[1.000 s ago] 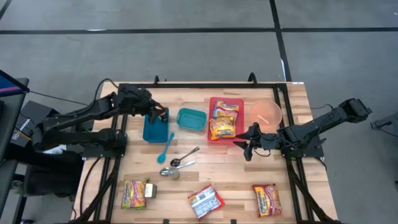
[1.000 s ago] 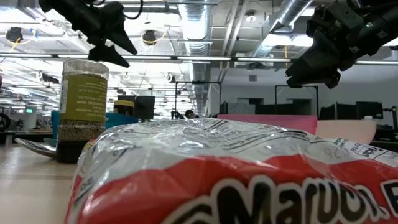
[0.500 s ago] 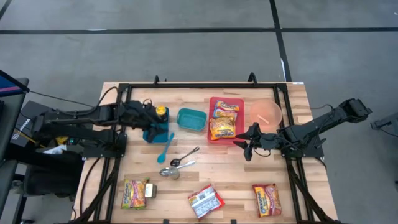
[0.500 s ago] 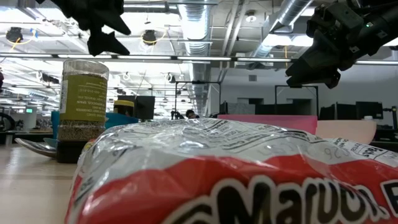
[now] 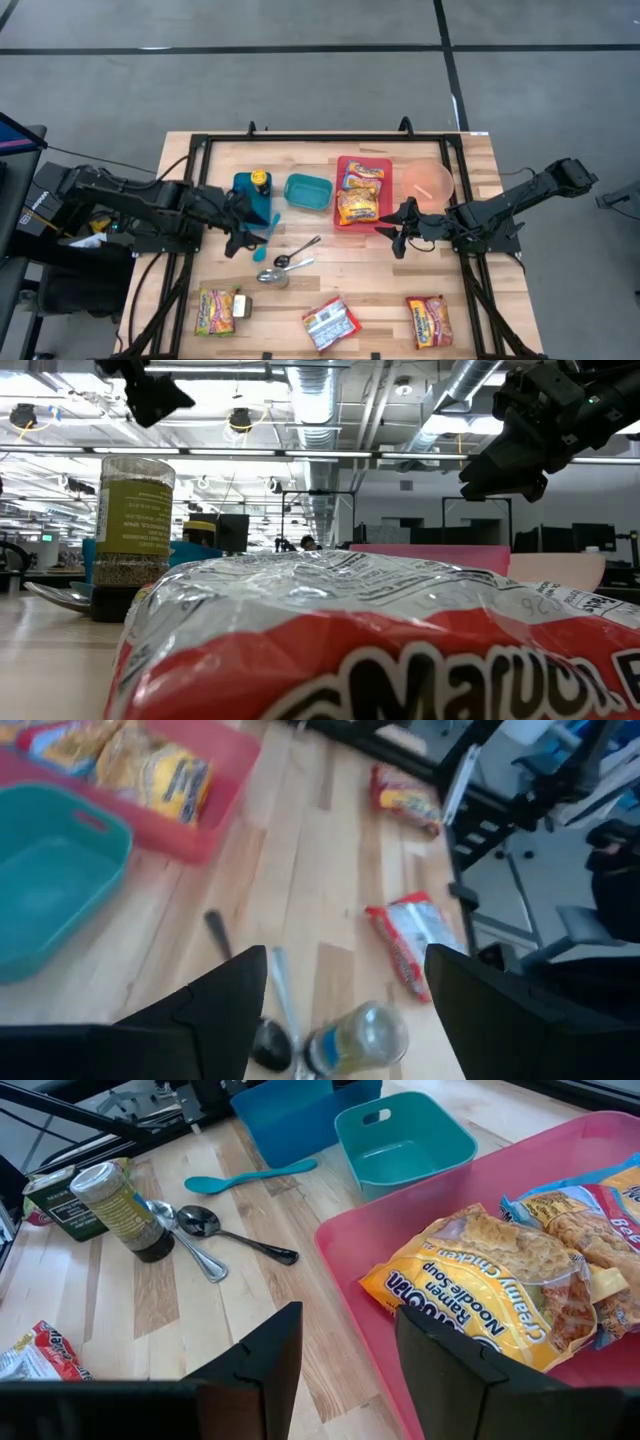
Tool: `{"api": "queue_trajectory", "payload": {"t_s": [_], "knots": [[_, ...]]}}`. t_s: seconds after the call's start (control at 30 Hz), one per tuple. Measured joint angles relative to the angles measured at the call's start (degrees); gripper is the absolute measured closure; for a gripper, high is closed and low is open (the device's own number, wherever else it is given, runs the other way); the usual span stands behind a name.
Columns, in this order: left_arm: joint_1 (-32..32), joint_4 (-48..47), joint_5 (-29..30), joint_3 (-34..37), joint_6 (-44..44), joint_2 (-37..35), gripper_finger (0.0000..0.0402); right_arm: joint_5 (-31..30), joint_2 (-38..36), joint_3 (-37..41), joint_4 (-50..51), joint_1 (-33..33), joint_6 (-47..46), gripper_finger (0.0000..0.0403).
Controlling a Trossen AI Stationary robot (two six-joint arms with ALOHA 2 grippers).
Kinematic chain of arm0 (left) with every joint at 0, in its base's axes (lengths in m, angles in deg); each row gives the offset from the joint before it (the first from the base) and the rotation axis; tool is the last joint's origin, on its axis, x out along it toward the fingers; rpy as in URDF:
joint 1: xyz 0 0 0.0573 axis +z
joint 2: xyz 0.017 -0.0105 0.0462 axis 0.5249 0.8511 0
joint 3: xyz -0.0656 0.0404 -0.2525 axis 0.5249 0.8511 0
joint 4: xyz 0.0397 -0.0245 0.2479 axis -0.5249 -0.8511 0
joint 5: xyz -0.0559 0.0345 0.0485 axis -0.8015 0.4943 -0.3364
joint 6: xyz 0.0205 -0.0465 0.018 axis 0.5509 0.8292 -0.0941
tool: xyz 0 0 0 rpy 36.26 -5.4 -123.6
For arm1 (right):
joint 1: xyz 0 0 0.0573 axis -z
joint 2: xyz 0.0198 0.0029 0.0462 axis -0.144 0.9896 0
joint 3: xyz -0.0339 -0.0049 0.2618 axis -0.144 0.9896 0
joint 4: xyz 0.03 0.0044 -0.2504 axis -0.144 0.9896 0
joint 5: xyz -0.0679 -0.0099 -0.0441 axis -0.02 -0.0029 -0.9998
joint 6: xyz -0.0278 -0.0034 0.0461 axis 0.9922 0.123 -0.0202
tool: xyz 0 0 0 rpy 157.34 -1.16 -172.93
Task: Pick & Place Food Item
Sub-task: Put the green seasoning bottle into the blue bin
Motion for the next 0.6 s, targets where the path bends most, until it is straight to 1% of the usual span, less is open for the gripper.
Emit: {"api": "queue_trajectory", "payload": {"t_s": [0.13,0.3,0.37,0.43,0.53,0.6], "knots": [[-3.2,2.5,2.8,0.0,0.0,0.3,0.0133,0.0,0.0,0.0,0.0,0.0,0.0,0.0246],[-6.5,5.7,5.7,0.0,-0.1,2.7,0.0133,0.0,0.0,0.0,0.0,0.0,0.0,0.0246],[-7.5,7.4,6.0,0.0,-0.1,4.3,0.0133,0.0,0.0,0.0,-0.1,0.0,0.0,0.0246],[-8.4,11.9,6.0,0.0,-0.1,6.2,0.0133,0.0,0.0,0.0,-0.1,0.0,0.0,0.0246],[-9.6,16.0,6.0,0.0,-0.9,8.8,0.0133,0.0,0.0,0.0,-0.2,0.0,0.0,0.0246],[-9.8,16.4,6.0,0.0,-0.9,10.2,0.0133,0.0,0.0,0.0,-0.2,0.0,0.0,0.0246]]}}
